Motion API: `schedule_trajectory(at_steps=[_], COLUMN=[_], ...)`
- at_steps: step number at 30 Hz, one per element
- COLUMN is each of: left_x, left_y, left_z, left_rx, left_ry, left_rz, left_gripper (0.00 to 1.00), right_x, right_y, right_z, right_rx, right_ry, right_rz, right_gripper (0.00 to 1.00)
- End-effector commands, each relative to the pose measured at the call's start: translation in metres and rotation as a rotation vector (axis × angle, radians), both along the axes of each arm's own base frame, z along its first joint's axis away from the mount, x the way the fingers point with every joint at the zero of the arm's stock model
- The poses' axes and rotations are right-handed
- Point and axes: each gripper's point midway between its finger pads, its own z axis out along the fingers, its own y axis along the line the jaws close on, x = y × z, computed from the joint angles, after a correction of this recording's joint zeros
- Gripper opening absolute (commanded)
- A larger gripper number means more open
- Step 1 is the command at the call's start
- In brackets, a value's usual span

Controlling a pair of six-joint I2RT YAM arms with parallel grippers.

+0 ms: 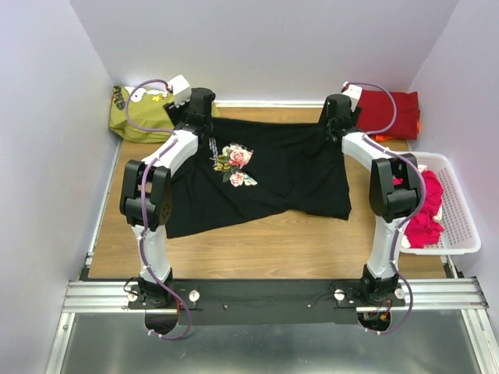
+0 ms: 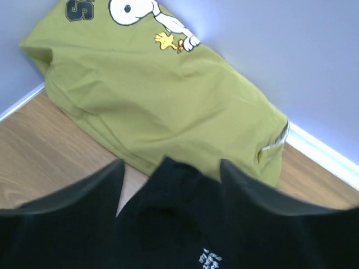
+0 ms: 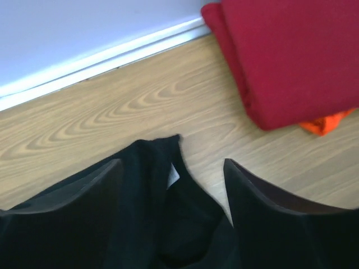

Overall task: Fold and stack the t-shirts
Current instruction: Flatten out the tshirt

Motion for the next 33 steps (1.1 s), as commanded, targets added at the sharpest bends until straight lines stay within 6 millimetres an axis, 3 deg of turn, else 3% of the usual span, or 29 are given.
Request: schedule_trajectory(at_steps=[1,3,5,6,11,15,20,26,29,33], left_x=[0.002,0.000,-0.001,-0.003,-0.018,-0.049,-0.086,-0.134,-0.156,-0.182], left_y=[0.020,0.022,0.022,0.022,0.017,0.016,-0.005,-0.038,-0.058,-0.066], left_z=[0.026,0.029,0.030,0.031,0.027,0.002,-0.034,-0.072,-0.097,-0.135], left_rx=[0.019,0.022,0.025,0.024,-0.012,-0.049,-0.127,-0.175,-0.198,-0.196], left_ry=[-0.055,-0.060,-0.056,-0.056,-0.042,0.020,0.081,0.151,0.204,0.290], left_rz=[0.029,0.032,0.028,0.024,-0.016,-0.047,-0.149,-0.234,-0.294,-0.308], left_gripper=[0.85,0.91,0.92,0.92,0.92,0.91,0.83,0.77,0.75,0.75], right_x=[-0.005,-0.014,-0.026,-0.033,-0.069,-0.097,-0.138,-0.188,-0.202,-0.217], right_y=[-0.015,-0.009,0.008,0.016,0.081,0.110,0.119,0.105,0.099,0.090], right_z=[0.050,0.068,0.057,0.062,0.022,-0.010,-0.043,-0.086,-0.101,-0.124], right_rx=[-0.019,0.002,0.036,0.052,0.063,0.080,0.162,0.191,0.192,0.175], right_ry=[-0.088,-0.117,-0.083,-0.085,0.038,0.127,0.235,0.361,0.405,0.467], right_rz=[-0.030,-0.004,0.067,0.096,0.255,0.313,0.333,0.300,0.278,0.251], right_gripper=[0.84,0.85,0.85,0.85,0.82,0.79,0.75,0.70,0.70,0.70])
